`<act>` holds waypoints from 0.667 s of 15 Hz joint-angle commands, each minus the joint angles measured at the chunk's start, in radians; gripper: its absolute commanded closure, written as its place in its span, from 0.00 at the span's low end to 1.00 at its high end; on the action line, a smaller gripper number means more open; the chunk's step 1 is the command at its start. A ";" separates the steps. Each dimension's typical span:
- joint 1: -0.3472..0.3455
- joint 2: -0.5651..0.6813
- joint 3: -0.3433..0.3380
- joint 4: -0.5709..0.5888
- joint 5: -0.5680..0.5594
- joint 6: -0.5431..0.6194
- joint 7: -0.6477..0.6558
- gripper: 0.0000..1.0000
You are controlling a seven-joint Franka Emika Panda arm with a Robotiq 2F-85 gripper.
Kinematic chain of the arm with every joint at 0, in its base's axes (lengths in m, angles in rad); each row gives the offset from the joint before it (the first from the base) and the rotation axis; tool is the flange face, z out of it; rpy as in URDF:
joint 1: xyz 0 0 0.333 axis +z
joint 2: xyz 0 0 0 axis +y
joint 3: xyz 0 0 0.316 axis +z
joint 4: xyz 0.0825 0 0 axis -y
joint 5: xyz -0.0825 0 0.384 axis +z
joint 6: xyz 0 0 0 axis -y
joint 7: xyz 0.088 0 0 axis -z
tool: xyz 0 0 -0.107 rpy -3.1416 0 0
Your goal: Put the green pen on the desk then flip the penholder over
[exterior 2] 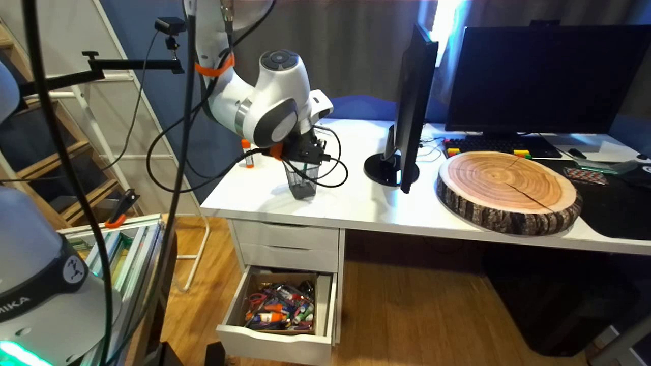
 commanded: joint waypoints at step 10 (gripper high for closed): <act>-0.145 -0.255 0.269 -0.011 0.000 -0.231 0.053 0.97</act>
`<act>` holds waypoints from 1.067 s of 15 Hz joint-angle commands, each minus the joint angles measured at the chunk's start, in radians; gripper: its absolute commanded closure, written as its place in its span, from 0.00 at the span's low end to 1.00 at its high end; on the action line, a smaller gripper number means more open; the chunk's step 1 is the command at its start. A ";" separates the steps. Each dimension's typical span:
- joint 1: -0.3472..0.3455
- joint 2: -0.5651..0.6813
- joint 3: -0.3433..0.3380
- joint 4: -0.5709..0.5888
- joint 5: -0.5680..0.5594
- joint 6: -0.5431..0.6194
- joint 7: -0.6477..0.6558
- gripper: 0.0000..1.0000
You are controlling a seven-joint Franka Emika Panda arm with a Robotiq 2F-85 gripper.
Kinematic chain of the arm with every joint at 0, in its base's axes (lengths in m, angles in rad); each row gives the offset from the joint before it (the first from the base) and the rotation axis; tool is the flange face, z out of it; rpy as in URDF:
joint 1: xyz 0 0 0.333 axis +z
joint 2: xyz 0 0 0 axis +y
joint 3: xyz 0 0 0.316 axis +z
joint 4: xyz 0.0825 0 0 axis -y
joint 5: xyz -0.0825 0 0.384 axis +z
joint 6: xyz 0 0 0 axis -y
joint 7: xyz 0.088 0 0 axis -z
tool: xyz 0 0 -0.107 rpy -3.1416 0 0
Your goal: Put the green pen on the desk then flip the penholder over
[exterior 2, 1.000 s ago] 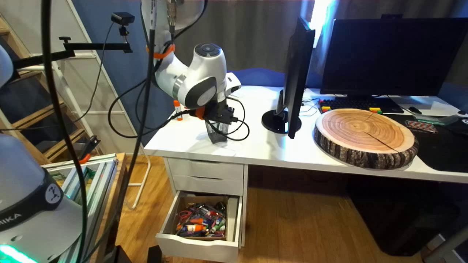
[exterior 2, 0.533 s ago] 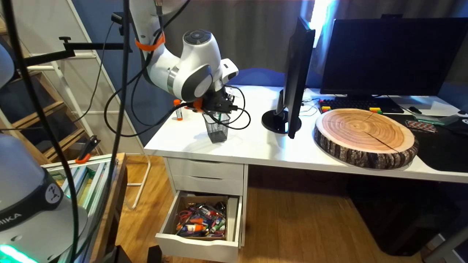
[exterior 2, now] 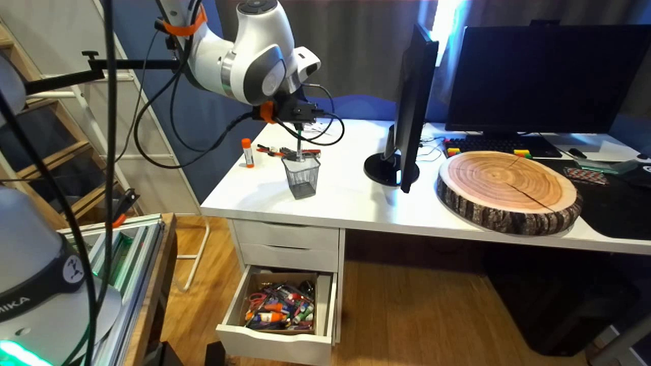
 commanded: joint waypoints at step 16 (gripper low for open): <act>0.383 0.066 -0.190 0.356 0.265 -0.613 0.119 0.97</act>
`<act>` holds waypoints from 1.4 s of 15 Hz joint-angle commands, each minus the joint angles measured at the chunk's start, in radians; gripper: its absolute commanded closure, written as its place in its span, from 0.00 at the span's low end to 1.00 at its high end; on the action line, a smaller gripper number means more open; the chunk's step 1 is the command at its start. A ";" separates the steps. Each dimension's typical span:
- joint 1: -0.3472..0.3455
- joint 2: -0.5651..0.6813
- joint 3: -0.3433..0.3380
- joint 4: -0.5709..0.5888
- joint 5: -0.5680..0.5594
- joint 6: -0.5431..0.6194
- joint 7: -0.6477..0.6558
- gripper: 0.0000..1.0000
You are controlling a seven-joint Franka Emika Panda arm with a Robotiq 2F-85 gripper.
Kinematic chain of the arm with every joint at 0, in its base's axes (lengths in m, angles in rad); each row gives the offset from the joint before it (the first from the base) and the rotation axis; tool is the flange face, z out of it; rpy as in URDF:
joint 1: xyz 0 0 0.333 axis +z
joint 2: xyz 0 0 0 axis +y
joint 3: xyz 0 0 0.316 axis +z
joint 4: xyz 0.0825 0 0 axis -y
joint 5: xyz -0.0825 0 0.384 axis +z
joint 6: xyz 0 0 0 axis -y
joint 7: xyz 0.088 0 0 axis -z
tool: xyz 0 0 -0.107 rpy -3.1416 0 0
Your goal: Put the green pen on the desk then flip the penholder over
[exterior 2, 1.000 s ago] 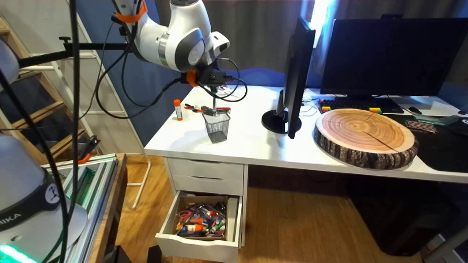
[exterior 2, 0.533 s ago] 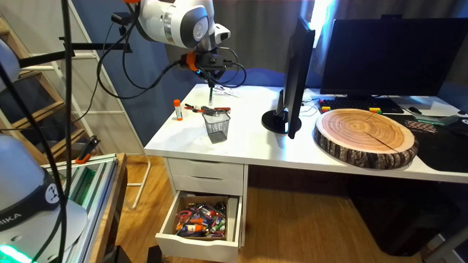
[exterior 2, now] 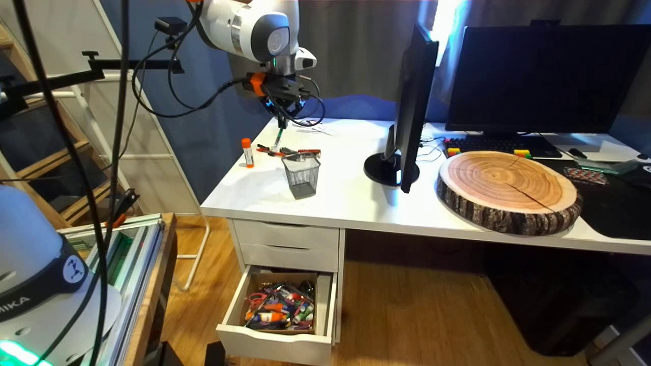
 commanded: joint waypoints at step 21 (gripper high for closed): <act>0.288 -0.003 -0.334 0.094 -0.008 -0.154 0.226 0.00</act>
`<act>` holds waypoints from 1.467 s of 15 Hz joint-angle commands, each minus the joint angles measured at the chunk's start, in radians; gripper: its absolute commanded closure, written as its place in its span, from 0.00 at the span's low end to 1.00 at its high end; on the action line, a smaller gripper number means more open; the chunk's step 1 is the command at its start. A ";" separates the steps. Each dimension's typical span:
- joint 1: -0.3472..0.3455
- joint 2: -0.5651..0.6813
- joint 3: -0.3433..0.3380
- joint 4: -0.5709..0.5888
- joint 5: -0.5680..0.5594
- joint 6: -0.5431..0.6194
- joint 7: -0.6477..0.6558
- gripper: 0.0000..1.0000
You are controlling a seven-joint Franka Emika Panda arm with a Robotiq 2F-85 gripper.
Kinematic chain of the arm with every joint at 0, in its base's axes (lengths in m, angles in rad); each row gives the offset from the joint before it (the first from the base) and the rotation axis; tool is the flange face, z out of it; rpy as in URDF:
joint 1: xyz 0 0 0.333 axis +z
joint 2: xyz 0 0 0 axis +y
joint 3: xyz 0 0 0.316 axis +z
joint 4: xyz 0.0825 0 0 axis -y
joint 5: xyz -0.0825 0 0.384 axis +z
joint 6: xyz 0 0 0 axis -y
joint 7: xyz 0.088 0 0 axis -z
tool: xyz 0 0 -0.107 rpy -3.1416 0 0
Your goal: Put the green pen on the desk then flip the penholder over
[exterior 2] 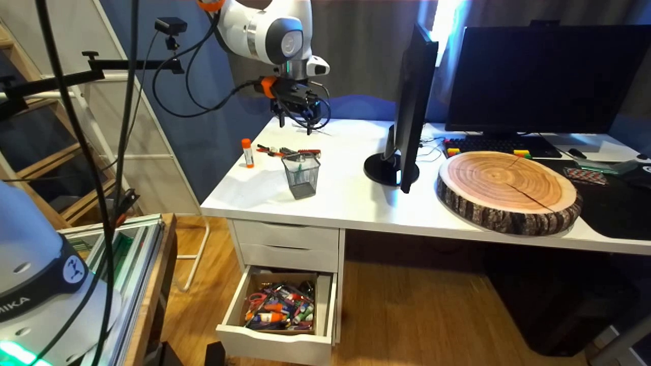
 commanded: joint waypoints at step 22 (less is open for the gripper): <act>-0.069 0.109 -0.027 -0.090 0.108 0.218 0.074 0.90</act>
